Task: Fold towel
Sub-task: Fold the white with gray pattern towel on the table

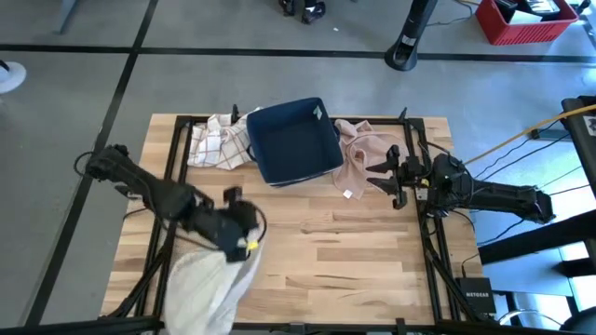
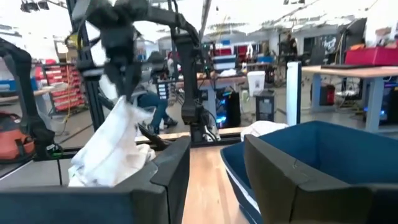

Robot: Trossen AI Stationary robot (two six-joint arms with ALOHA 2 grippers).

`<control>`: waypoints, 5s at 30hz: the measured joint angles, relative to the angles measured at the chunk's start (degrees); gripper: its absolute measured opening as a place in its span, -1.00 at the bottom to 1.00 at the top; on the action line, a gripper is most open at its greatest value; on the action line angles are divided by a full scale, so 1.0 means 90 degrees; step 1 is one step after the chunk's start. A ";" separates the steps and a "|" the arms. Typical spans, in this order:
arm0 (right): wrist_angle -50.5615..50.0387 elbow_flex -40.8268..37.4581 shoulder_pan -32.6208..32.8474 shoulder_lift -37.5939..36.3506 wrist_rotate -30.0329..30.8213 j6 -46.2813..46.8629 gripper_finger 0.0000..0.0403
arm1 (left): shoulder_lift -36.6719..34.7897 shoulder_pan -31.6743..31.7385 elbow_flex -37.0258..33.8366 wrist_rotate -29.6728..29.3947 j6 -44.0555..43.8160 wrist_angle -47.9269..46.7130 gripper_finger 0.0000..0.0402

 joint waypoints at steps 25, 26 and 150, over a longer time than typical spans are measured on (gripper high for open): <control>-0.1156 0.2743 0.0145 0.4493 -0.1370 -0.0220 0.23 | 0.0002 0.2004 0.0604 -0.2503 0.4259 0.3172 -0.99; -0.1238 0.2767 0.0248 0.4584 -0.1381 -0.0218 0.26 | 0.0002 0.2044 0.0604 -0.2595 0.4254 0.3151 -0.99; -0.6835 0.6610 0.3819 0.4930 0.4626 -0.1389 -0.94 | -0.0401 -0.2649 -0.1079 -0.4202 -0.3655 0.0084 -0.99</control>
